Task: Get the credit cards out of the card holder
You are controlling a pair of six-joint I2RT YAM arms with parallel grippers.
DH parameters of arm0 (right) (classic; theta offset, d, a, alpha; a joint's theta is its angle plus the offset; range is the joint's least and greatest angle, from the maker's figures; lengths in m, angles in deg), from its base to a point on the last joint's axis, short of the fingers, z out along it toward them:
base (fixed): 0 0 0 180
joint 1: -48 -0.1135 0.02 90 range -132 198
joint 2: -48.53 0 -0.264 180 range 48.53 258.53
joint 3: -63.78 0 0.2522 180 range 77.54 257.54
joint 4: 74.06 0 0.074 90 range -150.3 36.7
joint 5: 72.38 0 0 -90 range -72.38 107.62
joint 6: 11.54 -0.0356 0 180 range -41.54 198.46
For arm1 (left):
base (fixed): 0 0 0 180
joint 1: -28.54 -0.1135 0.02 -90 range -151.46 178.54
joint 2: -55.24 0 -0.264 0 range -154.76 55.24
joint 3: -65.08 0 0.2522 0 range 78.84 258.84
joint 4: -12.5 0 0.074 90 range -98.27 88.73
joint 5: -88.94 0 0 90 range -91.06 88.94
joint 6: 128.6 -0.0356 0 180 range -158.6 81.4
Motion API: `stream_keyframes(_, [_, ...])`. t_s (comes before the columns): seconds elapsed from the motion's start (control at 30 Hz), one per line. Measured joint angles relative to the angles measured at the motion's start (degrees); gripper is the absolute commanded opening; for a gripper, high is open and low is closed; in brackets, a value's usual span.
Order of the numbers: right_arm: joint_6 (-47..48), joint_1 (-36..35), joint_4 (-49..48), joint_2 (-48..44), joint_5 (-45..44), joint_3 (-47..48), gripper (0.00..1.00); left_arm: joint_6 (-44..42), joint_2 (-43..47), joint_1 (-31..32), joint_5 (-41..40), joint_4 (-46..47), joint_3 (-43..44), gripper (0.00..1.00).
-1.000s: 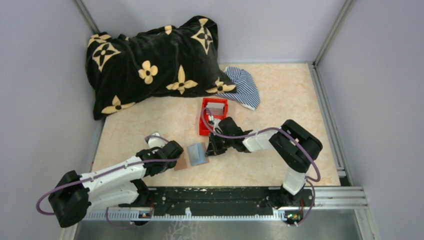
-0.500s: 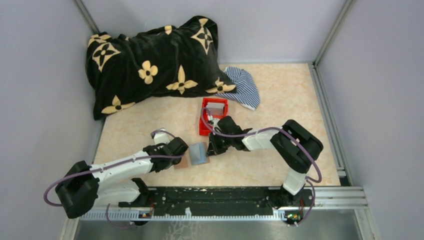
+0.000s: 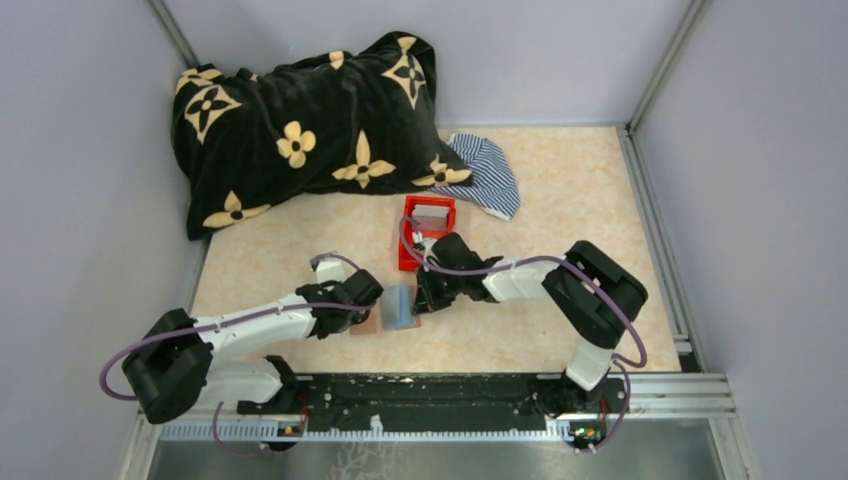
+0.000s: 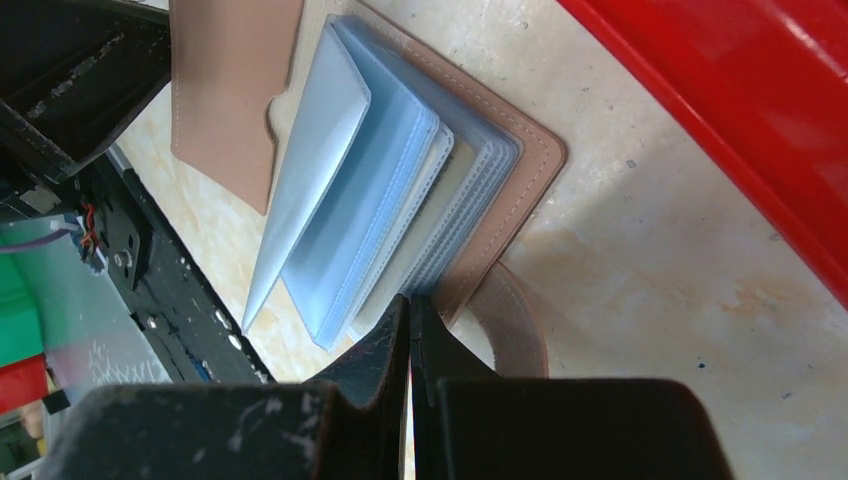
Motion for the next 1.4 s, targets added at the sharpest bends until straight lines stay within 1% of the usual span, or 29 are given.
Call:
stream_keyframes(0.33, [0.2, -0.3, 1.8, 0.3, 0.2, 4.9, 0.0, -0.7, 0.0, 0.0, 0.0, 0.2, 0.0, 0.0])
stream_keyframes(0.57, [0.5, -0.6, 2.2, 2.4, 1.3, 9.2, 0.0, -1.3, 0.0, 0.0, 0.0, 0.3, 0.0, 0.0])
stream_keyframes(0.7, [0.6, -1.5, 3.1, 2.7, 2.1, 11.1, 0.0, -1.4, 0.1, 0.0, 0.1, 0.3, -0.1, 0.0])
stream_keyframes(0.87, [0.5, -3.4, 1.6, 3.9, 2.9, 13.5, 0.0, -1.3, 1.2, 0.0, 0.3, 0.5, -0.5, 0.0])
stream_keyframes(0.97, [0.5, -3.7, 1.5, 4.5, 2.3, 13.4, 0.0, -0.5, 3.2, 0.0, 1.5, -0.4, -0.9, 0.02])
stream_keyframes(1.1, [0.5, -3.4, 1.3, 6.4, 1.6, 12.8, 0.0, 0.0, 9.6, 0.1, 3.9, -4.3, -0.7, 0.03])
stream_keyframes(1.23, [0.4, -3.1, 1.5, 7.2, 1.2, 11.0, 0.0, -0.1, 15.6, 0.1, 4.3, -7.9, 2.7, 0.03])
stream_keyframes(1.3, [0.2, -3.1, 1.4, 7.3, 1.2, 10.6, 0.0, -0.5, 16.7, 0.1, 4.4, -8.3, 4.7, 0.04])
stream_keyframes(1.4, [0.1, -3.1, 1.2, 7.3, 1.2, 10.6, 0.0, -1.4, 17.3, 0.1, 5.1, -7.0, 5.4, 0.04])
